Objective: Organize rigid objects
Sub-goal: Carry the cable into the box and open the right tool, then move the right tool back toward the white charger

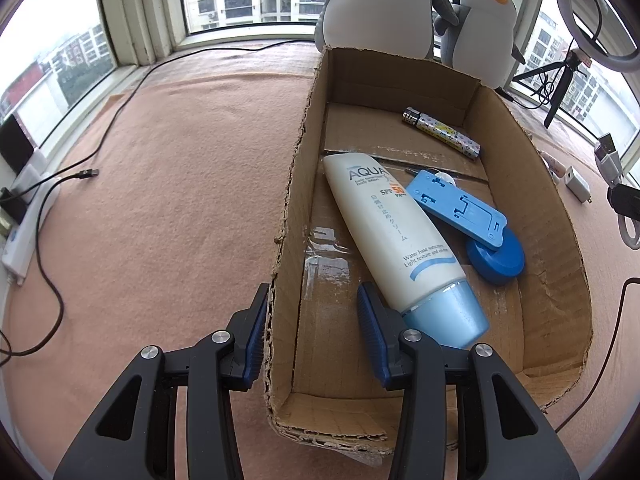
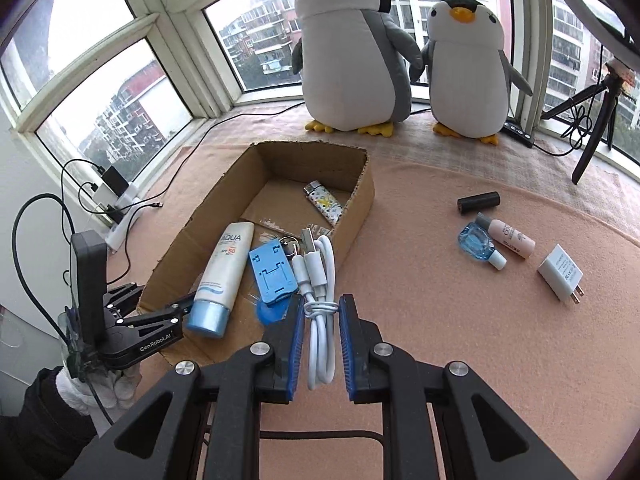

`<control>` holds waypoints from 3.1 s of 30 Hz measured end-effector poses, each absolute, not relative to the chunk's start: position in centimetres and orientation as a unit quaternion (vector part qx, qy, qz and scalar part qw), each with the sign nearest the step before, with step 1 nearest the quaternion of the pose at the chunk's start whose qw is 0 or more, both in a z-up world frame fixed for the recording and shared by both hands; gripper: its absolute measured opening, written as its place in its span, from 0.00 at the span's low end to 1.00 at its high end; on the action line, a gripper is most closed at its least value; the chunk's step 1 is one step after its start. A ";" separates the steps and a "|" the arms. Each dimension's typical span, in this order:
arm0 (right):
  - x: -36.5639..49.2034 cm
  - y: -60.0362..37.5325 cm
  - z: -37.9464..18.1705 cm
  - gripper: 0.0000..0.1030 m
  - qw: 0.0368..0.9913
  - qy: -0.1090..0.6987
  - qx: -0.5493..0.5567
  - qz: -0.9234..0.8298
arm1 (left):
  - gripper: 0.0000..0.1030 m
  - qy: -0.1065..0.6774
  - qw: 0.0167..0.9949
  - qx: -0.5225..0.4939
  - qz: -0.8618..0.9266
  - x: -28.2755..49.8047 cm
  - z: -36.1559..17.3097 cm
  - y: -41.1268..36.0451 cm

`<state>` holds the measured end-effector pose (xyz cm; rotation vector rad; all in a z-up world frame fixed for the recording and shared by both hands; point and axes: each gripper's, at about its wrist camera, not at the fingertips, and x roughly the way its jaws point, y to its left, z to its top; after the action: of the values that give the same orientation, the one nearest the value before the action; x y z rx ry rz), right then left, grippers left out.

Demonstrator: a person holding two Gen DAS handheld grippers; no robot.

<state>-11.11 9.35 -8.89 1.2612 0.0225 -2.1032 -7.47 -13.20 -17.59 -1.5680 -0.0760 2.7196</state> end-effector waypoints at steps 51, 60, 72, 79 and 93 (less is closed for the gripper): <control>-8.2 5.0 -10.3 0.44 0.372 0.032 0.482 -0.793 | 0.41 -0.022 0.000 -0.499 0.866 -7.4 -17.5 -13.1; -10.9 10.7 -10.5 0.44 0.322 -0.005 0.478 -0.817 | 0.41 -0.015 -0.002 -0.499 0.866 -7.5 -17.5 -12.9; -16.3 21.1 -11.9 0.44 0.212 0.002 0.473 -0.855 | 0.41 -0.008 -0.008 -0.502 0.865 -7.6 -17.5 -12.6; -20.1 24.6 -13.8 0.48 0.165 0.036 0.480 -0.861 | 0.42 -0.003 -0.012 -0.505 0.863 -7.6 -17.4 -12.4; -24.4 22.8 -17.0 0.48 0.180 0.106 0.509 -0.835 | 0.42 -0.003 -0.014 -0.508 0.861 -7.6 -17.4 -12.4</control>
<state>-24.40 22.78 -16.99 1.4381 0.3007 -2.3593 -7.56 -12.44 -17.44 -1.6106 -0.0092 2.7309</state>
